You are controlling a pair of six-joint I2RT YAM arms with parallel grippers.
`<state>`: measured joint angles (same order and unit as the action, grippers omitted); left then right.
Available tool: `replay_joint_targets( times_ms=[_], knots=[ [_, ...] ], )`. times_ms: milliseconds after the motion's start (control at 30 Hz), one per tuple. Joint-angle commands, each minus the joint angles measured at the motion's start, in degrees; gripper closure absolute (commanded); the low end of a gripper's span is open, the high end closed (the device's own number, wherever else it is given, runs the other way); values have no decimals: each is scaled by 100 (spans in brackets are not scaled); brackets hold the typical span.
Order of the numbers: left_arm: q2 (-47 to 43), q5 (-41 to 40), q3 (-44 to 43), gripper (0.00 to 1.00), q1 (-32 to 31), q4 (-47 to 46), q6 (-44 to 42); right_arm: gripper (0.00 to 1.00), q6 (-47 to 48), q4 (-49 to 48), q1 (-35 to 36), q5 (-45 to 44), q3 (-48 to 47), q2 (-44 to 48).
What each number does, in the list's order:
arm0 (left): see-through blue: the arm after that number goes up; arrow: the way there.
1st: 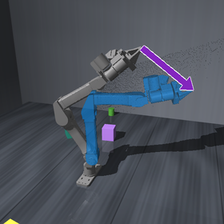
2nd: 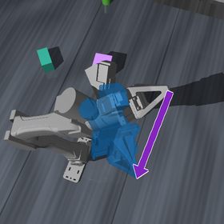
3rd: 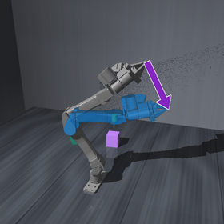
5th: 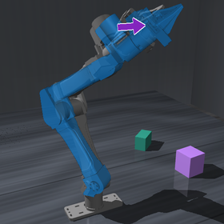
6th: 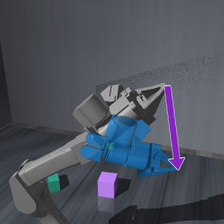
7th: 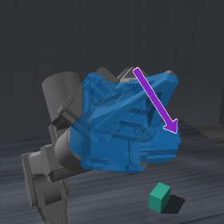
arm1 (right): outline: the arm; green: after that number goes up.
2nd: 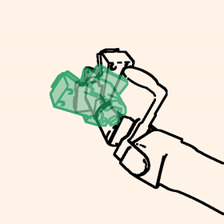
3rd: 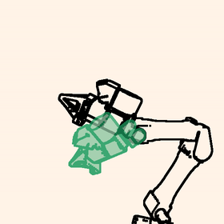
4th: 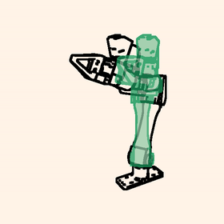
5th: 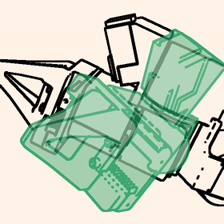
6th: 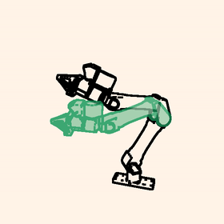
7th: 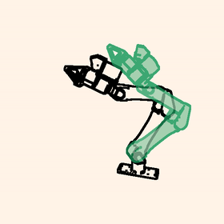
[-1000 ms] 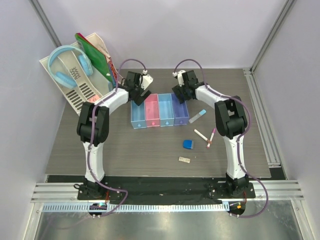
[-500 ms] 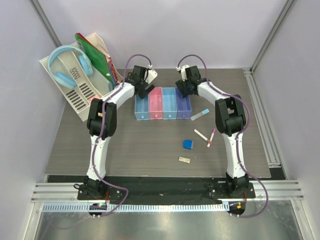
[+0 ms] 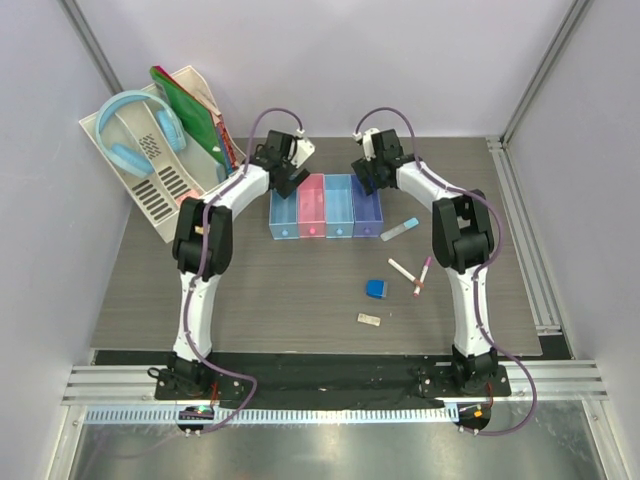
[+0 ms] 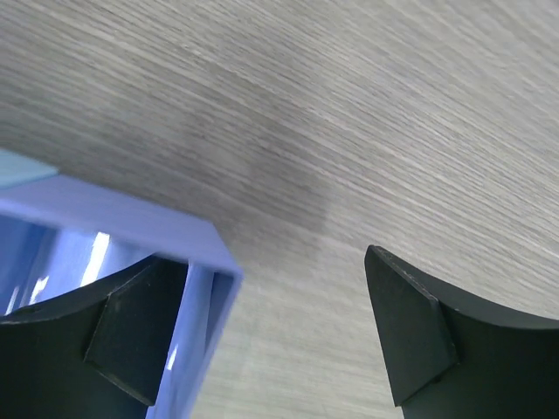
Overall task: Sort the stationery into containers
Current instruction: Move the storage box to the center of the board, then move the stationery to the center of the board.
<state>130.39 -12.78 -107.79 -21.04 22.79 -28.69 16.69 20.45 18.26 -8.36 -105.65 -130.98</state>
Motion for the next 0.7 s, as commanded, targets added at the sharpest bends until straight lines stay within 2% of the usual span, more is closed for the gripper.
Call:
replay_joint_targets(
  times_ms=[0,233,333,433,533,667],
  knots=[
    [-935,161,91,0,-50,120,188,12,-104,135,2,27,-176,1021],
    [-2139,416,907,0,-102,472,407,11,-210,609,11,299,123,2022],
    [-2947,635,1723,0,-102,543,469,12,-8,1066,28,974,587,2620],
    [-3895,924,2804,0,-102,455,452,13,430,1286,142,1371,1509,3364],
    [-4685,1040,4155,0,-111,219,355,14,835,1269,344,1399,2590,3989],
    [-5391,1119,5196,0,-129,25,285,14,1117,963,582,1408,3830,4562]
  ],
)
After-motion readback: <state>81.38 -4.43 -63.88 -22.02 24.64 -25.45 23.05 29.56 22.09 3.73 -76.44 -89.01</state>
